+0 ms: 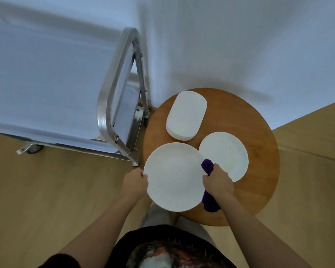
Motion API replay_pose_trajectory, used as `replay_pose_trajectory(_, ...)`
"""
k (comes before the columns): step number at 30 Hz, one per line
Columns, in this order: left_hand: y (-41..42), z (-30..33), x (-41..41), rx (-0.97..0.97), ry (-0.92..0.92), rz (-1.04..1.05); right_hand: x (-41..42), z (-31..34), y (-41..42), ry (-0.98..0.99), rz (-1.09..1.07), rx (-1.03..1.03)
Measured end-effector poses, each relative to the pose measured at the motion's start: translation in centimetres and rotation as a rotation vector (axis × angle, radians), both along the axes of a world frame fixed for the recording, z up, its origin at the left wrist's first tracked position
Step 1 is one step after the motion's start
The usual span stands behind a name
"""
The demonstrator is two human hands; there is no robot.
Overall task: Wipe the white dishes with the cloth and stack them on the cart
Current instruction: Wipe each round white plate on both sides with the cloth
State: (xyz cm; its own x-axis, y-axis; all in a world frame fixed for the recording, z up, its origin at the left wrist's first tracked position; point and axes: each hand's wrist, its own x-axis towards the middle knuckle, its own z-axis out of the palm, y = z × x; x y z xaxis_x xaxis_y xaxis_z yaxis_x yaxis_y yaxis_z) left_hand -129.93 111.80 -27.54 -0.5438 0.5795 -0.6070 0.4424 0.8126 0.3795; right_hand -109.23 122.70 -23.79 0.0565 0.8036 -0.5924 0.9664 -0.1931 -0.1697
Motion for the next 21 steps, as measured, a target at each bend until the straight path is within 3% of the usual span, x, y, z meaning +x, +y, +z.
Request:
replay_pose_trajectory(6, 0.9, -0.6, 0.3, -0.020, 0.051, -0.064, 0.7, -0.3, 0.7, 0.033, -0.104, 0.008)
replay_pose_trajectory(11, 1.8, -0.2, 0.6, -0.097, 0.038, -0.107, 2.8, 1.3, 2.4, 0.184, -0.329, 0.212)
replay_pose_trajectory(16, 4.2, 2.3, 0.8, -0.215, 0.127, -0.218, 4.9, 2.1, 3.3, 0.359, -0.479, 0.150)
replay_pose_trajectory(19, 6.4, 3.6, 2.8, -0.004, 0.288, -0.360, 5.9, 1.3, 3.1, 0.413, -0.531, 0.088)
replay_pose_trajectory(21, 8.4, 3.9, 5.3, 0.191, 0.290, -0.461, 6.5, 0.7, 3.2, 0.451, -0.562, 0.063)
